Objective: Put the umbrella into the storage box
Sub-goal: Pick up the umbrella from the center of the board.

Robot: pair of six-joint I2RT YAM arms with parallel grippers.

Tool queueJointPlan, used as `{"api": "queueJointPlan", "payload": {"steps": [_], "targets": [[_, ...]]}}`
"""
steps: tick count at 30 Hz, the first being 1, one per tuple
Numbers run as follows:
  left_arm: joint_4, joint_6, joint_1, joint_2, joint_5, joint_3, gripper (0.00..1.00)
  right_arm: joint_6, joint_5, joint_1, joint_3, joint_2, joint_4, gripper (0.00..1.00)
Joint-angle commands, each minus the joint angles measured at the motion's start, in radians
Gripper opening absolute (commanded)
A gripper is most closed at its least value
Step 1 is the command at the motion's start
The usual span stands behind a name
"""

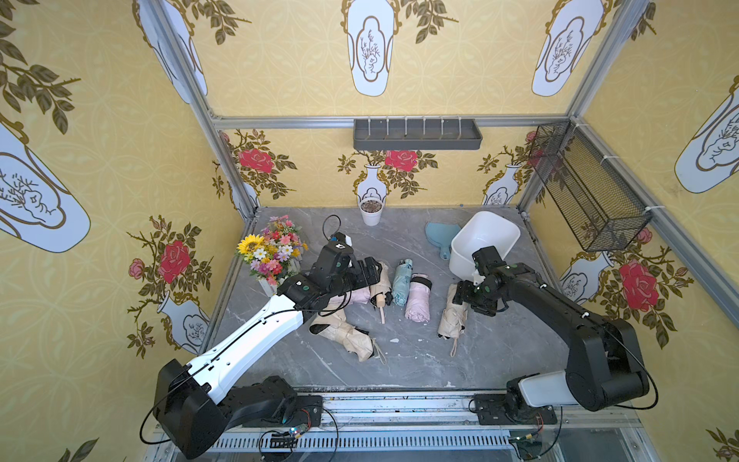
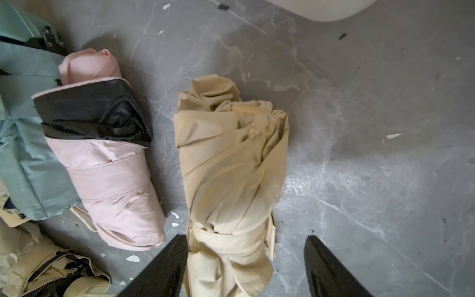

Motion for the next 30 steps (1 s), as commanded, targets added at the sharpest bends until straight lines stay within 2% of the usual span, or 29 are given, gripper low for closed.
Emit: {"api": "queueJointPlan", "payload": {"steps": [1,7,22,26,30], "targets": [[0.022,-0.013,-0.016,0.033,-0.015,0.015,0.94,-0.003,-0.015,0.004,-0.013,0.007,0.048,0.77],[0.033,-0.018,-0.046,0.101,-0.015,0.061,0.94,0.015,-0.008,0.026,-0.024,0.055,0.079,0.77],[0.068,-0.039,-0.065,0.137,-0.006,0.078,0.94,0.041,0.019,0.055,-0.028,0.148,0.075,0.57],[0.070,-0.042,-0.073,0.140,-0.009,0.091,0.94,0.039,0.021,0.061,-0.032,0.124,0.067,0.37],[0.069,-0.039,-0.085,0.135,-0.012,0.105,0.94,0.056,0.033,0.090,-0.034,0.039,0.041,0.29]]}}
